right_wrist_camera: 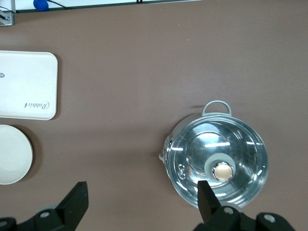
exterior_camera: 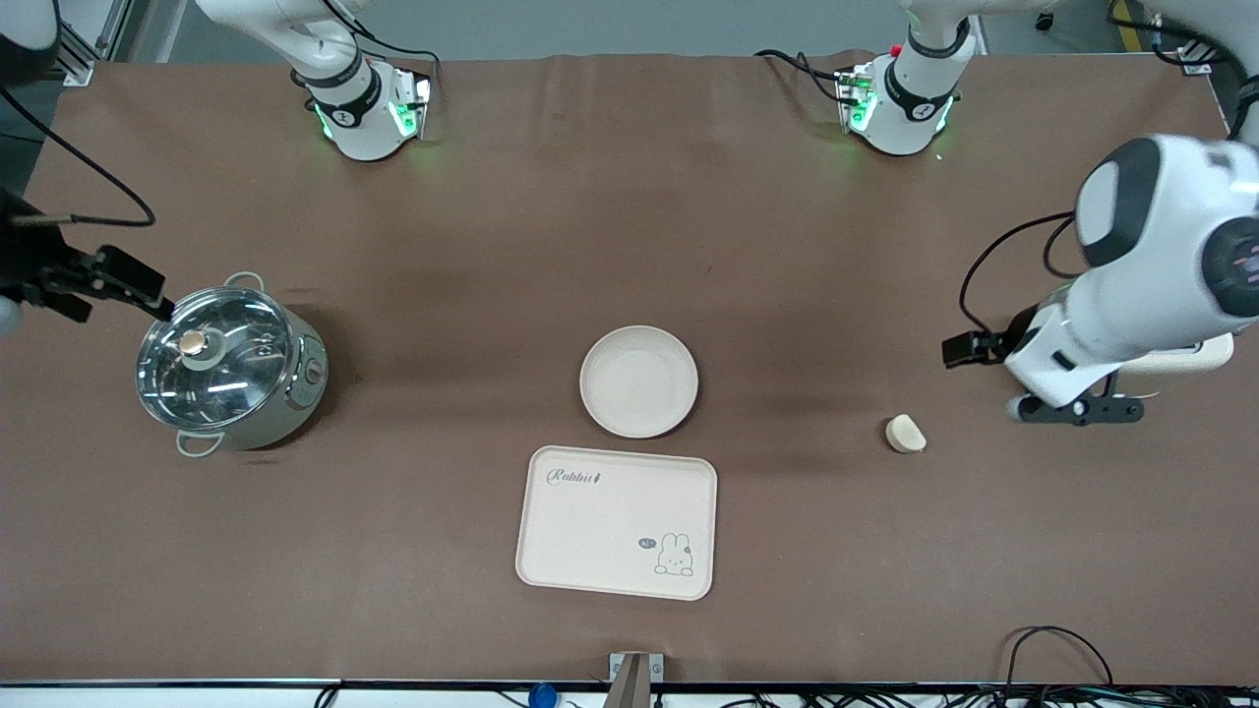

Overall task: Place bun in plate and plate on tray
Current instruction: 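Reach the left gripper to the white bun while the right gripper moves out, then grasp the bun with the left gripper while the right gripper approaches the plate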

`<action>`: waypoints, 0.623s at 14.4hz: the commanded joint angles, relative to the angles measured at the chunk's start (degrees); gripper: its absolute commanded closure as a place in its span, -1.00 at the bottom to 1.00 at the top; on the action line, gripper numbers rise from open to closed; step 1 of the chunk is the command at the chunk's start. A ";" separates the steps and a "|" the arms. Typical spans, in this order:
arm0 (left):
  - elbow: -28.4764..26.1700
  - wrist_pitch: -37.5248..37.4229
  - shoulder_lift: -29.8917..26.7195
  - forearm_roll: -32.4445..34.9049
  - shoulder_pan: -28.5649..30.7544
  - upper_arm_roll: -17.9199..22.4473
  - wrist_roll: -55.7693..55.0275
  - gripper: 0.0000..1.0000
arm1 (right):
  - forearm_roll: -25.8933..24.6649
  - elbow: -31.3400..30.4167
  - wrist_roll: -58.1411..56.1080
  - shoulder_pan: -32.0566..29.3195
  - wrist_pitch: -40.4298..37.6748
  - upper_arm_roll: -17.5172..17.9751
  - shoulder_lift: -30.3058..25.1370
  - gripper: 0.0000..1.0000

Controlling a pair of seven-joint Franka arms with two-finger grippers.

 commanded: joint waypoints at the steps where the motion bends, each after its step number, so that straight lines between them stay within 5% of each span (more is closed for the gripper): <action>1: -1.04 4.09 2.77 4.13 -0.38 -0.48 -5.37 -1.00 | 3.15 0.04 0.38 0.46 3.36 0.15 4.74 -1.00; 4: -5.77 15.48 5.59 4.56 -0.73 -0.48 -11.33 -1.00 | 10.45 -1.72 0.64 1.16 10.20 0.15 9.31 -1.00; 9: -6.58 26.76 14.01 4.74 0.42 -0.13 -13.56 -0.99 | 11.08 -5.92 5.39 7.57 20.31 0.24 14.06 -1.00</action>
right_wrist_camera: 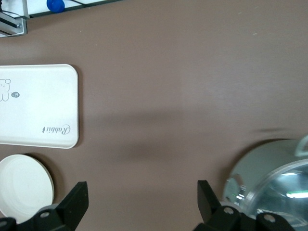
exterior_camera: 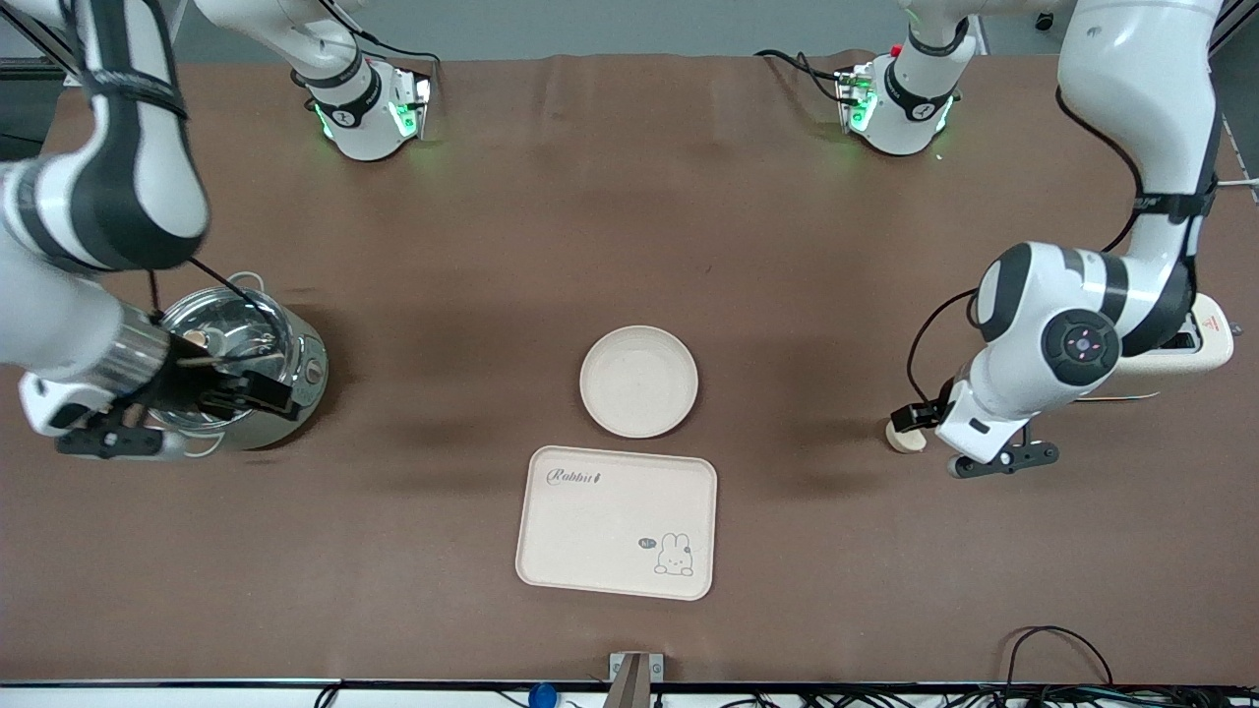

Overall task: Place bun in plate and plate on tray
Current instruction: 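Grasp the bun with the left gripper while the right gripper approaches the plate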

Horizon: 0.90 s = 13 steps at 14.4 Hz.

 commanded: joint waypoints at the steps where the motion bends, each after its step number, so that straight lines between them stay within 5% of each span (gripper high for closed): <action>1: 0.15 4.82 4.13 1.26 0.48 0.31 -1.85 -0.99 | 2.47 -4.42 3.35 4.20 4.83 -0.21 0.60 -1.00; 4: 0.23 8.51 7.83 1.34 0.48 1.01 -5.45 -0.90 | 8.63 -7.93 6.95 8.60 11.67 -0.30 3.23 -1.00; 8: 0.06 9.58 10.21 1.34 0.22 0.93 -9.49 -0.69 | 8.81 -8.91 14.32 15.62 20.21 -0.30 7.97 -1.00; 13: -0.82 8.96 10.30 1.34 -0.13 0.93 -12.66 0.36 | 8.90 -8.82 22.59 24.50 30.23 -0.30 15.79 -1.00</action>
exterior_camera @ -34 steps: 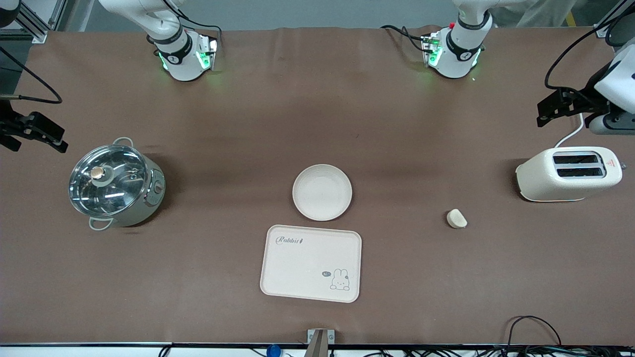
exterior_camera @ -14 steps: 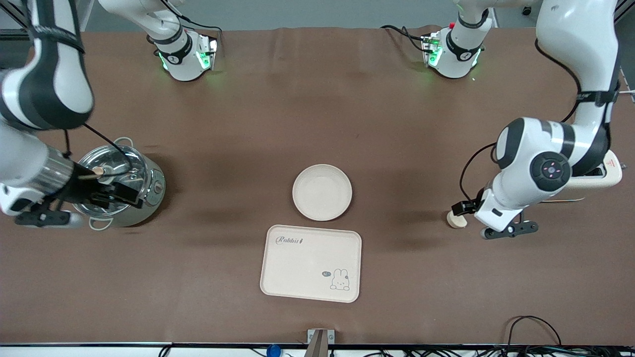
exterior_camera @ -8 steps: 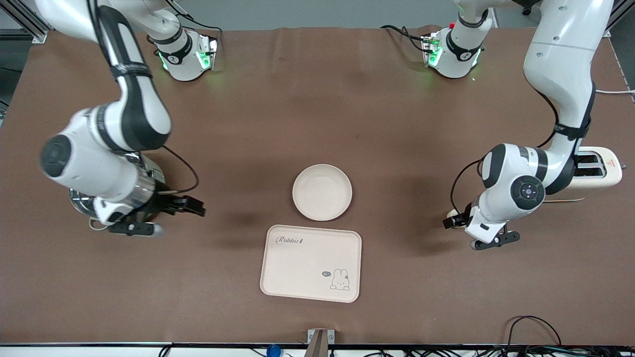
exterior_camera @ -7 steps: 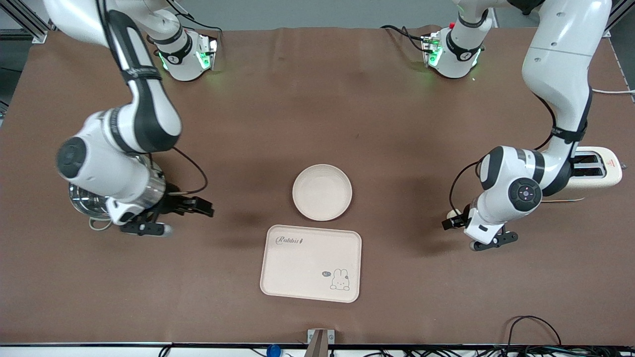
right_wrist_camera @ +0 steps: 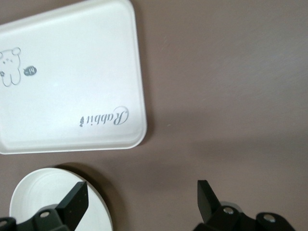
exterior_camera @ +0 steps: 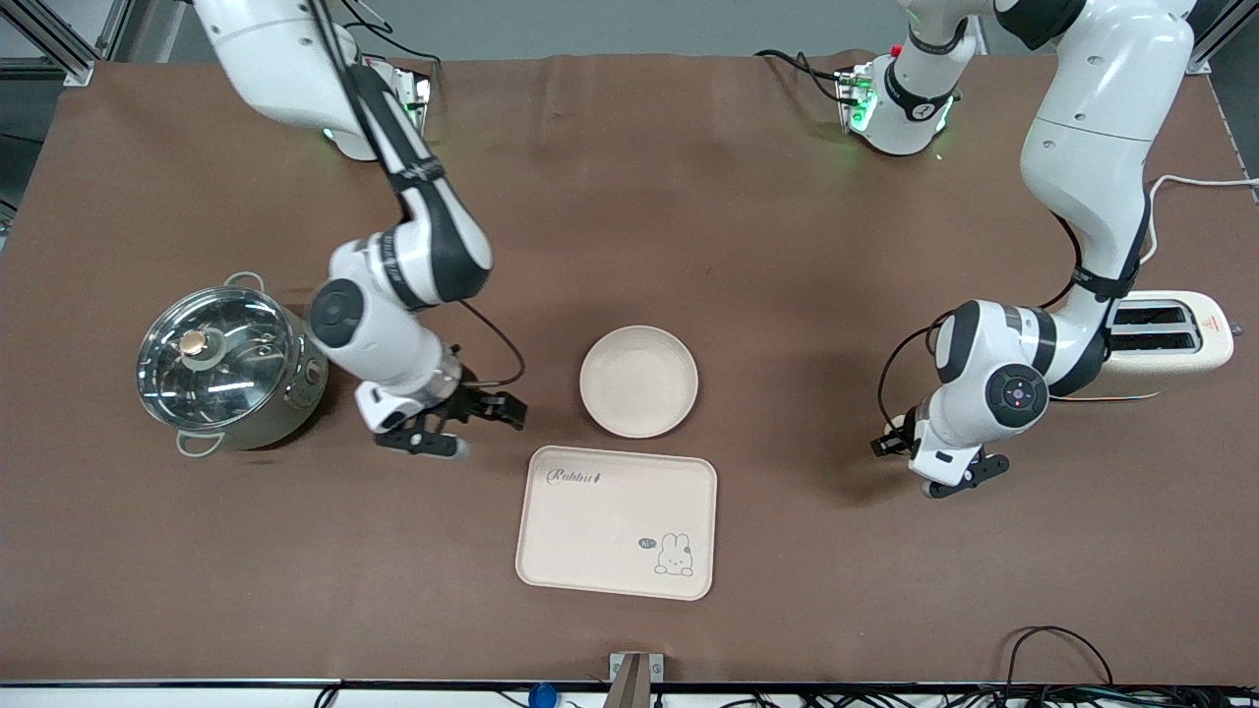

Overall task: Place bun in plate and plate on tray
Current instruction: 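Grasp the bun with the left gripper while the right gripper approaches the plate, then carry the bun over the plate while the right gripper grips the plate rim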

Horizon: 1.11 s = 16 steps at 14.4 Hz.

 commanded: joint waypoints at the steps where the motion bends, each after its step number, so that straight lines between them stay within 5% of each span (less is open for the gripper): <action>1: -0.38 -0.33 -0.36 1.33 -0.11 -0.10 -1.77 0.45 | 1.23 -0.20 4.27 5.07 4.22 -0.68 3.05 -1.00; 6: 0.58 -5.95 -3.52 1.24 -7.65 -1.50 -15.62 0.49 | 1.14 -0.90 8.32 9.74 3.70 -0.68 3.76 -1.00; 12: 4.53 -6.13 -1.69 0.45 -11.53 -10.37 -32.51 0.48 | 1.14 -2.58 8.41 12.20 4.49 -0.77 4.37 -1.00; 16: 5.85 -3.69 -0.46 -3.57 -15.56 -11.97 -38.94 0.46 | 1.14 -2.49 8.23 12.12 3.88 -0.77 4.38 -1.00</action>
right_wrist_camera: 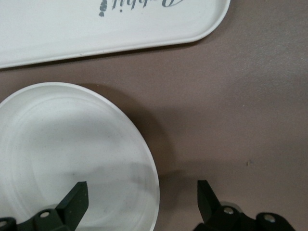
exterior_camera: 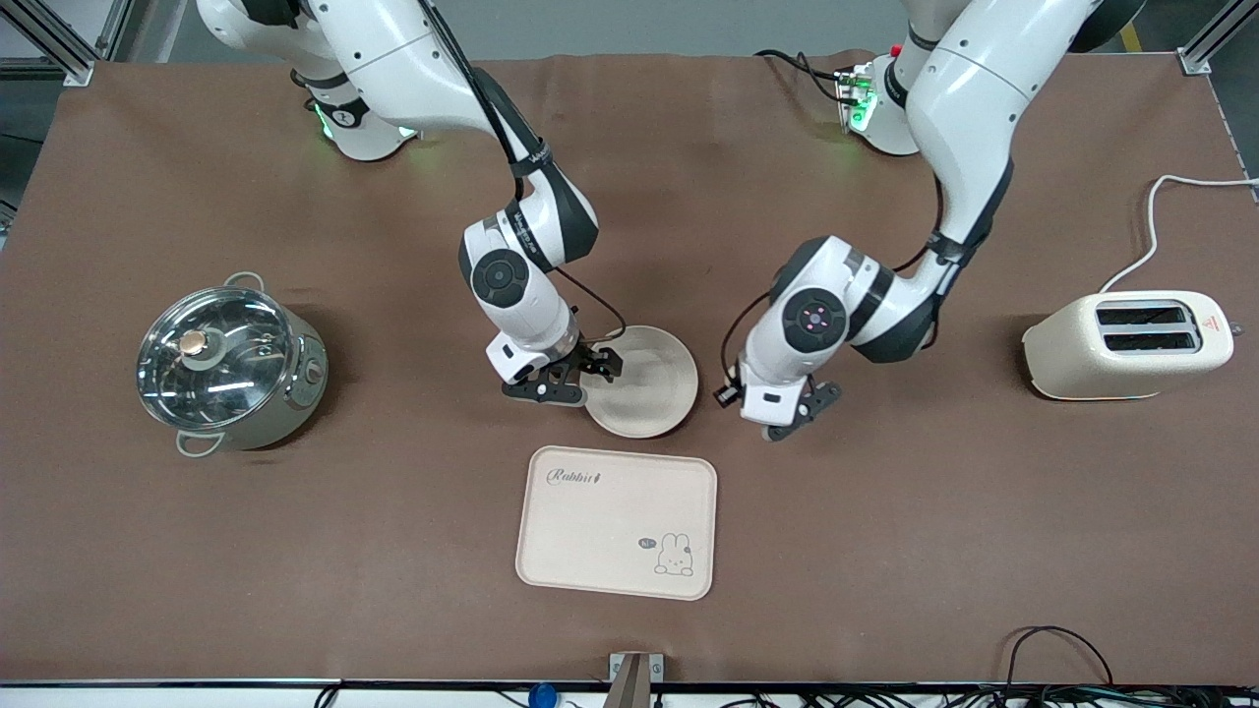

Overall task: Place bun in plate and plate on tray
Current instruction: 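Carry the bun over the plate while the right gripper grips the plate rim, then lower the bun onto the plate and open the left gripper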

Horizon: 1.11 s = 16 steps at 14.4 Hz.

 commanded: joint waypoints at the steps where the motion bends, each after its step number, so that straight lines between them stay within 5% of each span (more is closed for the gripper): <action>1: 3.87 2.56 2.75 -4.52 -3.18 -0.18 -2.52 0.46 | 1.13 -0.93 0.16 0.61 0.14 -0.63 -0.60 -1.00; 6: 4.68 8.71 6.44 -5.33 -7.14 -0.01 -7.97 0.38 | 1.13 -0.93 0.25 0.61 0.22 -0.63 -0.60 -1.00; 7: 4.68 9.51 6.80 -5.24 -7.15 0.00 -7.97 0.21 | 1.13 -0.93 0.25 0.69 0.40 -0.63 -0.60 -1.00; 10: 4.68 9.51 6.80 -5.33 -7.23 0.00 -8.41 -0.99 | 1.13 -0.93 0.16 0.69 0.49 -0.63 -0.60 -1.00; 14: 5.90 8.90 5.92 -4.71 -7.06 0.08 -8.50 -1.00 | 0.95 -0.93 0.16 0.69 0.49 -0.63 -0.16 -0.89; 16: 6.35 7.06 4.53 -4.71 -6.27 0.26 -8.07 -1.00 | 0.87 -0.93 0.16 0.61 0.75 -0.63 0.45 -0.67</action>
